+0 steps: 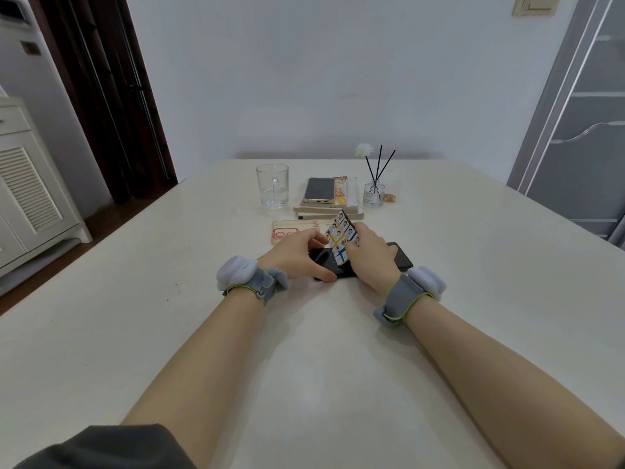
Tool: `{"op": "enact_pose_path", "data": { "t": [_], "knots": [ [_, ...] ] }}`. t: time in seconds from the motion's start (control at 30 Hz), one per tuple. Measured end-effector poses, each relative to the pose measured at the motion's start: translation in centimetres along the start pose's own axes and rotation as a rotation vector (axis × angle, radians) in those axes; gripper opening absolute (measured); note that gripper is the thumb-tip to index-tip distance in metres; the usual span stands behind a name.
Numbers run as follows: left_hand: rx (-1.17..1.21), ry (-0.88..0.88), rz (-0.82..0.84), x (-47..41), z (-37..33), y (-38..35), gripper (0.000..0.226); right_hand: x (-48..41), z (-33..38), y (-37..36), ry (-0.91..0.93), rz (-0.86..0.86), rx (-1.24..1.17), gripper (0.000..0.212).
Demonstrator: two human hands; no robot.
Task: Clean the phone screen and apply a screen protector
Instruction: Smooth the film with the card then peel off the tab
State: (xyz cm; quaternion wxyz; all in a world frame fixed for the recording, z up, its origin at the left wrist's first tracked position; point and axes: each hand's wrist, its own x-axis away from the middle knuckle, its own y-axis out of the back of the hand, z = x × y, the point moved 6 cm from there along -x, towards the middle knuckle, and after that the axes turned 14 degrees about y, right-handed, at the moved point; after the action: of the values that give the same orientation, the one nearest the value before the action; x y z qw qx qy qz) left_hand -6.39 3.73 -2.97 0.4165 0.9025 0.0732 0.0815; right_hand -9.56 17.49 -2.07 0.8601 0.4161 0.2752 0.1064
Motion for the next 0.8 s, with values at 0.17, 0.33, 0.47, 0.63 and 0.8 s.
{"op": "enact_pose_path", "data": {
  "t": [0.17, 0.33, 0.47, 0.63, 0.8],
  "knots": [
    [-0.005, 0.009, 0.006, 0.0, 0.0, 0.0, 0.07, 0.3, -1.2, 1.7, -0.091, -0.092, -0.039, 0.024],
    [-0.011, 0.007, -0.002, 0.1, 0.0, 0.0, 0.07, 0.7, -0.4, 0.7, -0.026, -0.051, -0.009, 0.022],
    [-0.009, 0.006, 0.002, 0.1, 0.0, 0.1, 0.071, 0.6, -0.1, 0.4, -0.006, -0.005, -0.014, 0.026],
    [-0.003, 0.004, 0.005, 0.1, 0.0, 0.1, 0.071, 0.8, -0.6, 1.1, -0.03, -0.05, 0.054, 0.024],
    [-0.004, -0.002, 0.001, 0.2, -0.2, 0.1, 0.07, 0.9, 0.7, 0.0, 0.027, 0.005, 0.004, 0.026]
  ]
}}
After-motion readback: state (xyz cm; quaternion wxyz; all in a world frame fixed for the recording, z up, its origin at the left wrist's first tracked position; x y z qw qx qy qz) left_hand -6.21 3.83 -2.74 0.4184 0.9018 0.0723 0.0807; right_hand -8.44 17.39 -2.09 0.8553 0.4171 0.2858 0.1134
